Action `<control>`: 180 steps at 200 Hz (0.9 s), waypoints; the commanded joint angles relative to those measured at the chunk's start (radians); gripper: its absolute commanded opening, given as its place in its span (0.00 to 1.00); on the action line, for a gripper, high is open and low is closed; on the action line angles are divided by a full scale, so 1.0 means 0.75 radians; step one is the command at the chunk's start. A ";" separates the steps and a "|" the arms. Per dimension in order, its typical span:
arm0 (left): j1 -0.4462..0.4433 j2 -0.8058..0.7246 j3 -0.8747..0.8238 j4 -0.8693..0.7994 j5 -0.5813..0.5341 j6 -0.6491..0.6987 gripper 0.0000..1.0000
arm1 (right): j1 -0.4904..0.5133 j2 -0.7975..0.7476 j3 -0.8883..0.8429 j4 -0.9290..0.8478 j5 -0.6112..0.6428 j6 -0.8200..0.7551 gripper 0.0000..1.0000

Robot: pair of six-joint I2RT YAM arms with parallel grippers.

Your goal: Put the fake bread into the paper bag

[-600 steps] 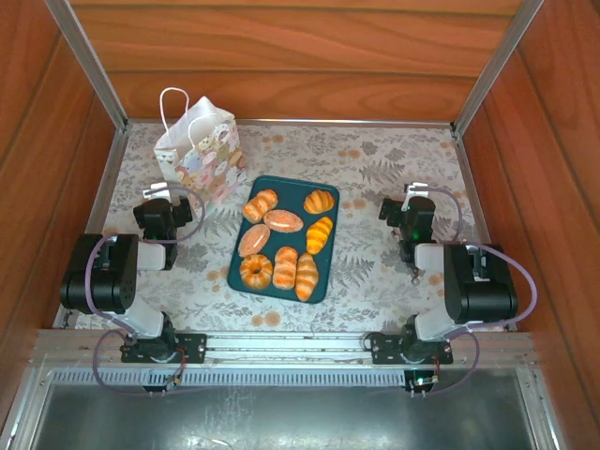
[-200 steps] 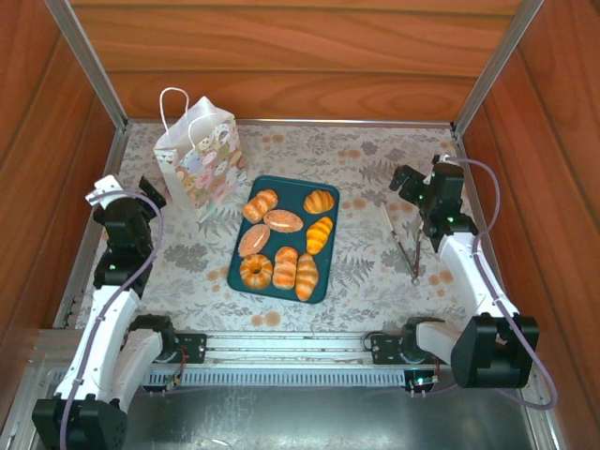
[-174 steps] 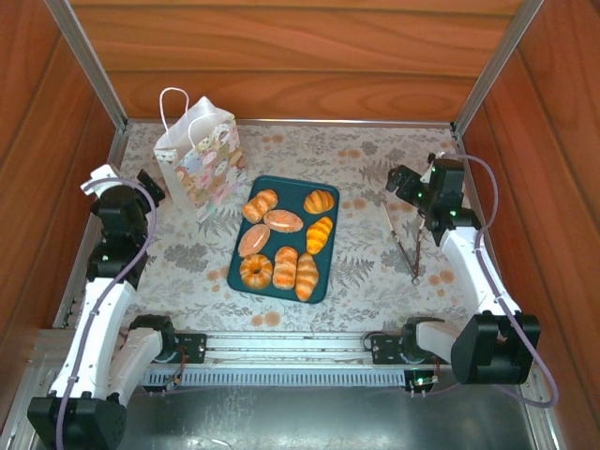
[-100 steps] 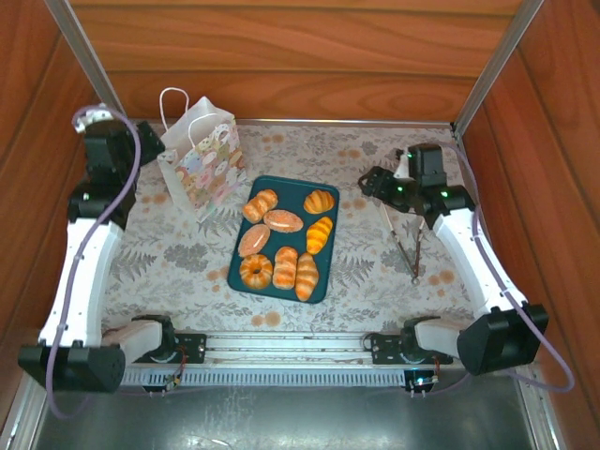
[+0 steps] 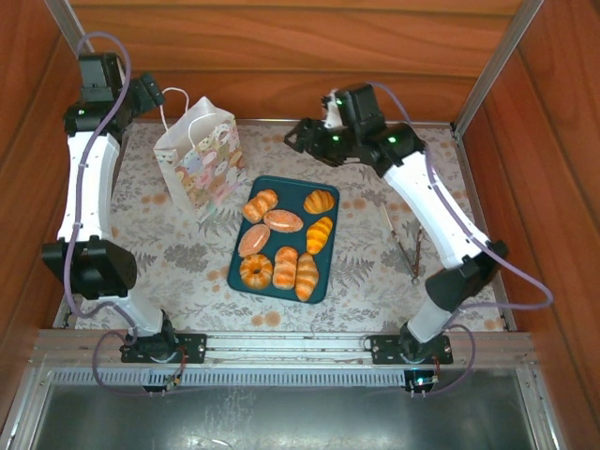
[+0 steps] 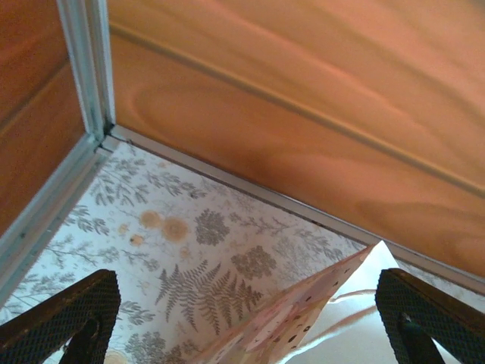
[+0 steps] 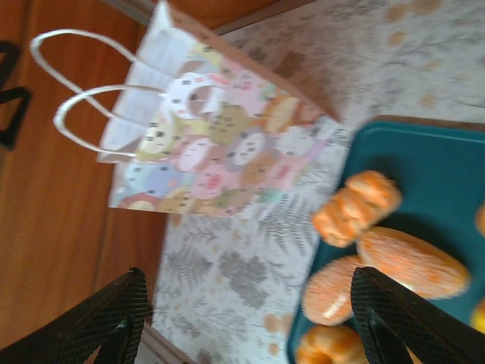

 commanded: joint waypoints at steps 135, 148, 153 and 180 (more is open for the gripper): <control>0.004 0.108 0.101 -0.074 0.285 0.017 0.60 | 0.248 0.634 0.785 0.128 -0.080 0.328 0.70; 0.004 0.117 0.109 -0.074 0.301 0.015 0.52 | 0.250 0.655 0.786 0.192 -0.085 0.351 0.70; 0.003 0.120 0.112 -0.074 0.308 0.014 0.50 | 0.250 0.663 0.789 0.217 -0.087 0.357 0.69; 0.005 0.131 0.120 -0.074 0.333 0.003 0.34 | 0.248 0.726 0.822 0.317 -0.098 0.388 0.69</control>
